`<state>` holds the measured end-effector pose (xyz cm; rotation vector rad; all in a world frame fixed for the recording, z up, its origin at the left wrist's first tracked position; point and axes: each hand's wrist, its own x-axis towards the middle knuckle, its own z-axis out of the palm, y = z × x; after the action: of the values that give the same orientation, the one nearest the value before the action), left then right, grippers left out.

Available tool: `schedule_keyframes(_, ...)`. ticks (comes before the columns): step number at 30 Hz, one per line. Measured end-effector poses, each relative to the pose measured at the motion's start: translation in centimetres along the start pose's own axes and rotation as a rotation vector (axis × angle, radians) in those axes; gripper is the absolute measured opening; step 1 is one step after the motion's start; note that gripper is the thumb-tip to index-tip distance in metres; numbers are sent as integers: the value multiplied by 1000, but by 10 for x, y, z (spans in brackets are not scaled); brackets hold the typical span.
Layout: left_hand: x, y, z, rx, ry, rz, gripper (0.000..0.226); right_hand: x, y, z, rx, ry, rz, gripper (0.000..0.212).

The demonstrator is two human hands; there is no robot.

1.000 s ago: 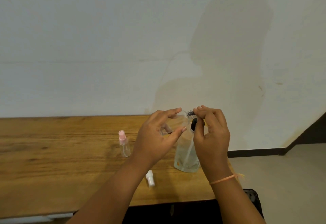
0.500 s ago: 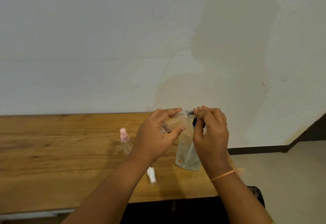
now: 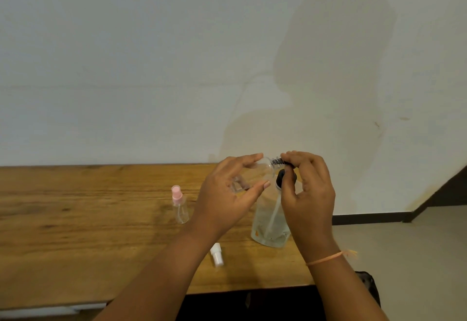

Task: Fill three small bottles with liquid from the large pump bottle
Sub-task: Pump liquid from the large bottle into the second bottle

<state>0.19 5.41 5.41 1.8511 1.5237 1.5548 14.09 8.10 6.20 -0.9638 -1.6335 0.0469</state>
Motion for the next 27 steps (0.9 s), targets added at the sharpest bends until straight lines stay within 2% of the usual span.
schedule_keyframes(9, 1, 1, -2, 9, -17, -19, 47, 2, 4, -3, -56, -15, -45, 22)
schedule_keyframes(20, 0, -1, 0, -28, -77, -112, 47, -4, 11, 7, 25, 25, 10, 22)
schedule_keyframes(27, -2, 1, 0, -21, -16, -31, 44, 1, 7, 2, 81, 17, -2, 20)
